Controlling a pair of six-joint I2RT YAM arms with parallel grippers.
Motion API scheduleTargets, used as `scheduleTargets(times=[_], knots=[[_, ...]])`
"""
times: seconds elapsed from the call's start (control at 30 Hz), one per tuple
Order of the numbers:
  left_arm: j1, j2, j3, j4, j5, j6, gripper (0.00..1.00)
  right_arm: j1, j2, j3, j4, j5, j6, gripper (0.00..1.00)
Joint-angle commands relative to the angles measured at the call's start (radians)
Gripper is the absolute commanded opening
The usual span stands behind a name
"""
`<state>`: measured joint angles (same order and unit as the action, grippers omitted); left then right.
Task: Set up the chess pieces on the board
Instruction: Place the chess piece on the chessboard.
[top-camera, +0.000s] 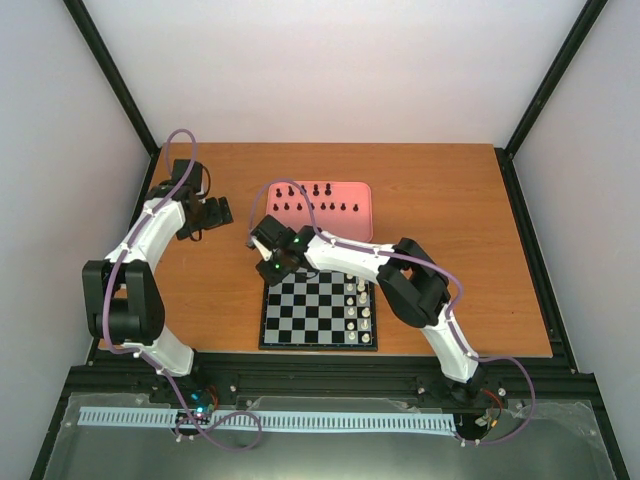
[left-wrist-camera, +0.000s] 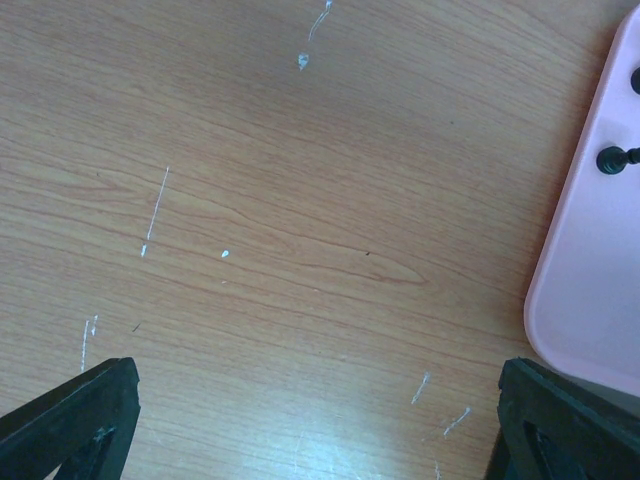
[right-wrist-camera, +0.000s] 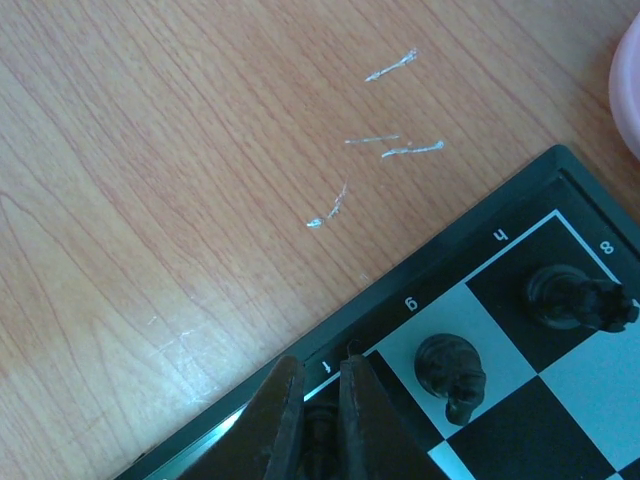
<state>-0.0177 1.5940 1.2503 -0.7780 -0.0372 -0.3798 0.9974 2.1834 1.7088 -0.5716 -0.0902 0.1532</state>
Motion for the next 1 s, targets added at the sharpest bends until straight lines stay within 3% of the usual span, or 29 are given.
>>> scheduleTargets(times=[0.0, 0.37, 0.67, 0.97], knots=[[-0.001, -0.026, 0.000, 0.015, -0.002, 0.006, 1.00, -0.001, 0.007, -0.031, 0.028, 0.010, -0.012, 0.08], [0.000, -0.017, 0.004, 0.016, 0.002, 0.005, 1.00, -0.023, -0.002, -0.067, 0.047, 0.011, -0.006, 0.08], [-0.001, -0.016, 0.001, 0.018, 0.000, 0.007, 1.00, -0.023, -0.020, -0.065, 0.030, -0.006, -0.015, 0.22], [0.000, -0.012, 0.004, 0.019, -0.003, 0.007, 1.00, -0.023, -0.074, -0.073, -0.005, -0.020, -0.036, 0.29]])
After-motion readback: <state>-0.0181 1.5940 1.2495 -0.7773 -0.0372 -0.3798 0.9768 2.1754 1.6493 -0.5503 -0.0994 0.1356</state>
